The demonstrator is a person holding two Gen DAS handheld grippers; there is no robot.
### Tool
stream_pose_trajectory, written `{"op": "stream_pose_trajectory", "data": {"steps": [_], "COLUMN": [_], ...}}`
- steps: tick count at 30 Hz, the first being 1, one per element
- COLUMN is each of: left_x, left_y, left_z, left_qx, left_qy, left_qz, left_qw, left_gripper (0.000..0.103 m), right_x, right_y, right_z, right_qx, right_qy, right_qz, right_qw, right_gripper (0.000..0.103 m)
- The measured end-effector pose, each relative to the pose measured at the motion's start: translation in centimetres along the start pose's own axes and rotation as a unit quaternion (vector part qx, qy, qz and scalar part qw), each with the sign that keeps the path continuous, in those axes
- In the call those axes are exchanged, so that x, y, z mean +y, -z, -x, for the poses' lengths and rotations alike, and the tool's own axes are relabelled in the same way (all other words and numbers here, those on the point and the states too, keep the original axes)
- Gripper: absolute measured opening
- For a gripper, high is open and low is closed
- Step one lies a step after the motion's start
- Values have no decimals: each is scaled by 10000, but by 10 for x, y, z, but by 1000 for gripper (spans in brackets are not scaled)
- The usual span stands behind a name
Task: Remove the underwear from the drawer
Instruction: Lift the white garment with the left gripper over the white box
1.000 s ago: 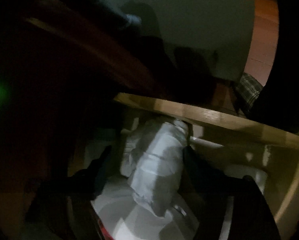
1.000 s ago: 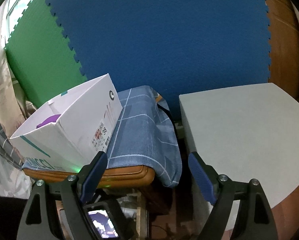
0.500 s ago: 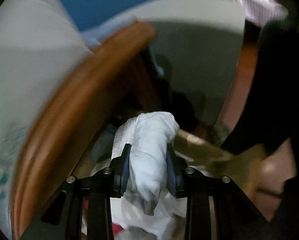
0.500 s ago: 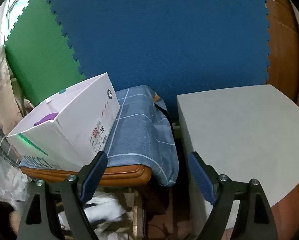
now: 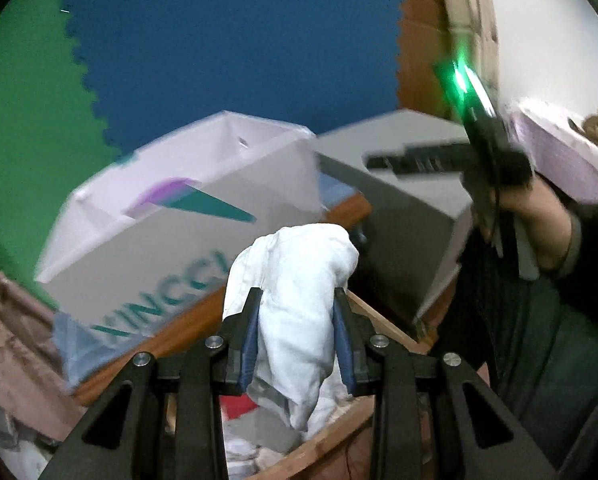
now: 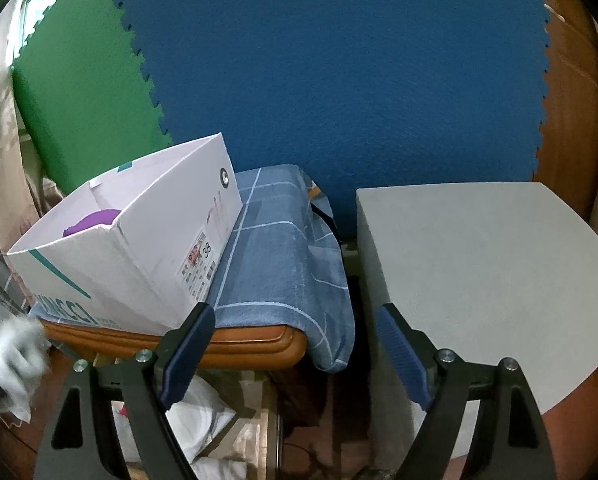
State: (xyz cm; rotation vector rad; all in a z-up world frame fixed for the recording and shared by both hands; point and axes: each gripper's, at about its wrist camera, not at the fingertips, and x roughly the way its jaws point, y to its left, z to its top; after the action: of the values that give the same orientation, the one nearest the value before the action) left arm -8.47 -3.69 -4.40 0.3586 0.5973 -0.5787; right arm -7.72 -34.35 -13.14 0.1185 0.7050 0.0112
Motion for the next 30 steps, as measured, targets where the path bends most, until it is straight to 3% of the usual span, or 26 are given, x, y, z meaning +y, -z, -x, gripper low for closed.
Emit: {"op": "stream_pose_trajectory", "data": {"steps": [7,12,20,26,30], "left_x": [65,88,132,166,190], "left_y": [-30,-36,-56,-77,-83], "left_z": [49,52,38,10,-19], "left_qx": [-544,-678,-593,-504,-335], "left_qy": [-573,-893,-1184,-1135,-1097], "left_qz": [734,1128,1774,2283,2815], "left_qw": [9942,9873,9752,9656,9527], "left_gripper": [30,30,30,30,30], "right_x": [4,4,3,4,4], "right_y": [0,0,-1,-1,0], "right_z": [-3,-3,0,0,0], "right_qx": [35,56,57,68,67], "right_qy": [8,9,-11,-14,-9], "right_qz": [103,103,86,117,121], "right_qw": [9999,9999,9999,9999,9999], "right_gripper": [85,85,85,85,85]}}
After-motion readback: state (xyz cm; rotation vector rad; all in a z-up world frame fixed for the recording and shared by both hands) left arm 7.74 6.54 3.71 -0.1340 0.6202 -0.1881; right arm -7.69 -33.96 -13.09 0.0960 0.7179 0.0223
